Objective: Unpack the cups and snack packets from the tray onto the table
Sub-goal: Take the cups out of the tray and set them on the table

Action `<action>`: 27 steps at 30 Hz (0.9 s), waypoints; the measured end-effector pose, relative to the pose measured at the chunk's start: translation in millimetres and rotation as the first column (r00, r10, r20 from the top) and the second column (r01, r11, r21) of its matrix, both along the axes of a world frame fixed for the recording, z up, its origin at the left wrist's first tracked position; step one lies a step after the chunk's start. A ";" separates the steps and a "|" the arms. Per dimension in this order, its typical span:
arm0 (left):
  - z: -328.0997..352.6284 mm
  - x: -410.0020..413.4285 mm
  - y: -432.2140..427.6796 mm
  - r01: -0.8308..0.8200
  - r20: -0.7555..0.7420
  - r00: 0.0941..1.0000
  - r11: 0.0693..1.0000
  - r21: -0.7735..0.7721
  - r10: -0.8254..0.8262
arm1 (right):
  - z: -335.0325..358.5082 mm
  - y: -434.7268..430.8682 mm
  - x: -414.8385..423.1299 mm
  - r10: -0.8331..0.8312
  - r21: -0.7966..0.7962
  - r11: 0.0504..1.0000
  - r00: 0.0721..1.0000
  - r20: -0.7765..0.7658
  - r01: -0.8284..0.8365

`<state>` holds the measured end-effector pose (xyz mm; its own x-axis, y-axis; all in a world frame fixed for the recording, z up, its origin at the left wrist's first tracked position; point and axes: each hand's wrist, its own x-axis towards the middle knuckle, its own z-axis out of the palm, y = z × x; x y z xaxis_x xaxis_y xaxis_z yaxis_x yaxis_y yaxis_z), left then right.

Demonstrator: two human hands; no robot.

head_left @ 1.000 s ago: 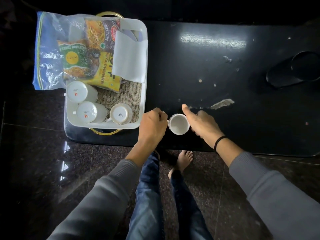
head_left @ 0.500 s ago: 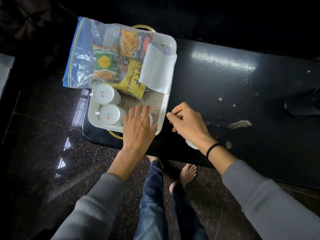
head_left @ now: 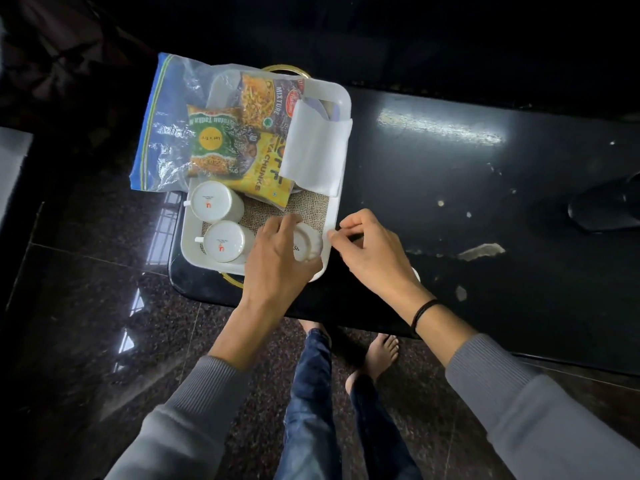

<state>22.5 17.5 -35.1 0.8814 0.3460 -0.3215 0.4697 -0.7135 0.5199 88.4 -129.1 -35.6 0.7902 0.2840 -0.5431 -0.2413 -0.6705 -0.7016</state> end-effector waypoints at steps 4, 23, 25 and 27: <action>16.7 10.1 -8.5 -0.140 0.033 0.988 0.961 -0.237 0.152 | 10.9 -21.4 5.5 -0.146 0.153 0.974 0.979 -0.140 0.167; 23.0 35.8 -136.7 0.035 -0.060 0.991 0.671 -0.741 -0.117 | 22.4 -192.7 -7.8 -0.376 0.183 0.905 0.924 -0.074 0.383; 18.3 31.4 -142.6 0.085 -0.056 0.987 0.773 -0.629 -0.154 | 16.9 -202.9 -17.8 -0.286 -0.003 0.957 0.951 0.117 0.289; 12.9 25.4 -145.8 0.113 -0.062 0.983 0.832 -0.543 -0.174 | 10.1 -208.0 -27.5 -0.193 -0.123 0.966 0.952 0.237 0.226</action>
